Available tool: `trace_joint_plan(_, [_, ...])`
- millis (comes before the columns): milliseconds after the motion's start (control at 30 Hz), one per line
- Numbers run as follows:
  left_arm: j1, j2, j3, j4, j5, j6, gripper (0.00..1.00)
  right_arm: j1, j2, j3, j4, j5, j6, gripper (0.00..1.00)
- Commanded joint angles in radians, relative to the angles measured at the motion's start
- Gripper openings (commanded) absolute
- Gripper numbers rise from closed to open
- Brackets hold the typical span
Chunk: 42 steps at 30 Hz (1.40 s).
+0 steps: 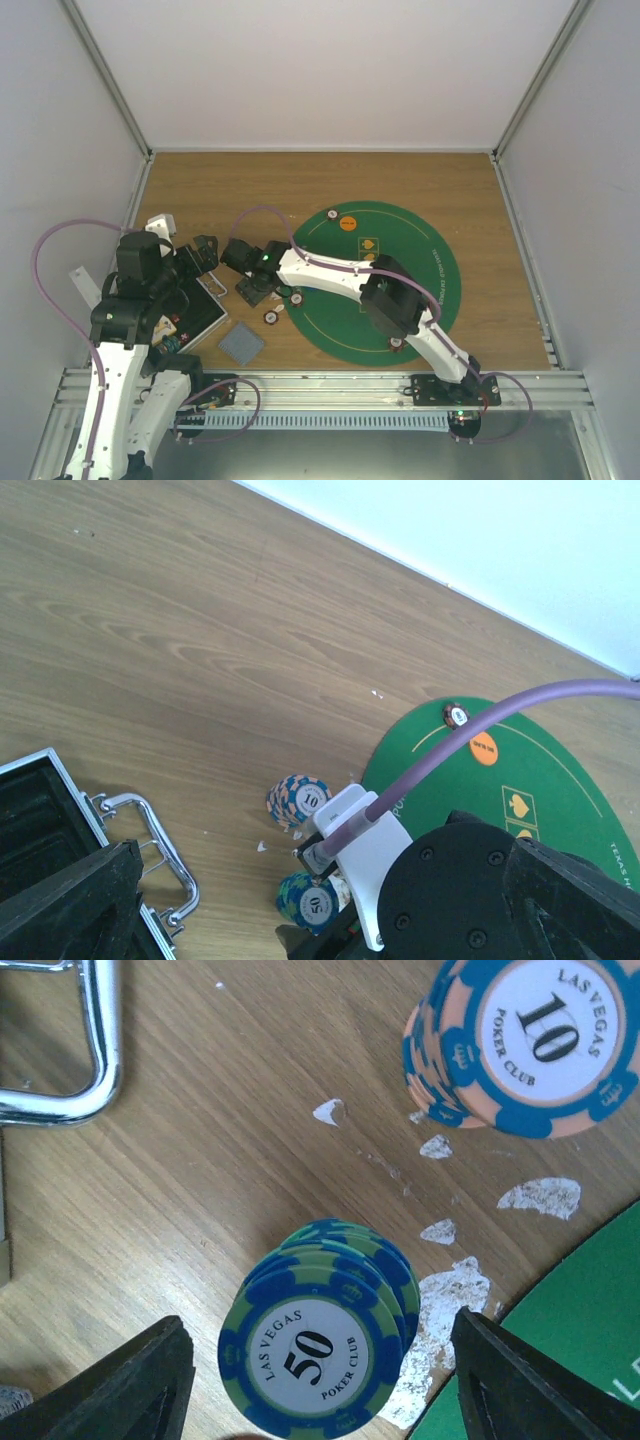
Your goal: Distribute texas hold em gaming equipment
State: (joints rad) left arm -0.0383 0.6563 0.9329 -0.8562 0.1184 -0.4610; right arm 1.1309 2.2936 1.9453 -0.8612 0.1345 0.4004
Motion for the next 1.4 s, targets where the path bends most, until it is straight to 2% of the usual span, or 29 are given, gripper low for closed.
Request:
trace_joint_plan(0, [-0.001,-0.005,0.005,0.038,-0.001,0.005,0.99,-0.007,0.031,0.046,-0.031,0.02,0.006,0.7])
trace_joint_plan(300, [-0.002,-0.004,-0.003,0.044,-0.001,0.0,0.99,-0.008,0.038,0.047,-0.034,0.023,-0.003,0.56])
trace_joint_plan(700, [-0.001,-0.003,-0.004,0.045,-0.004,-0.001,0.99,-0.008,0.047,0.054,-0.034,0.017,-0.015,0.49])
trace_joint_plan(1067, [0.0,0.001,-0.008,0.049,-0.005,-0.004,0.99,-0.01,0.056,0.061,-0.038,0.015,-0.02,0.49])
trace_joint_plan(1367, [-0.001,0.001,-0.009,0.049,-0.006,-0.004,0.99,-0.009,0.053,0.068,-0.038,0.019,-0.025,0.42])
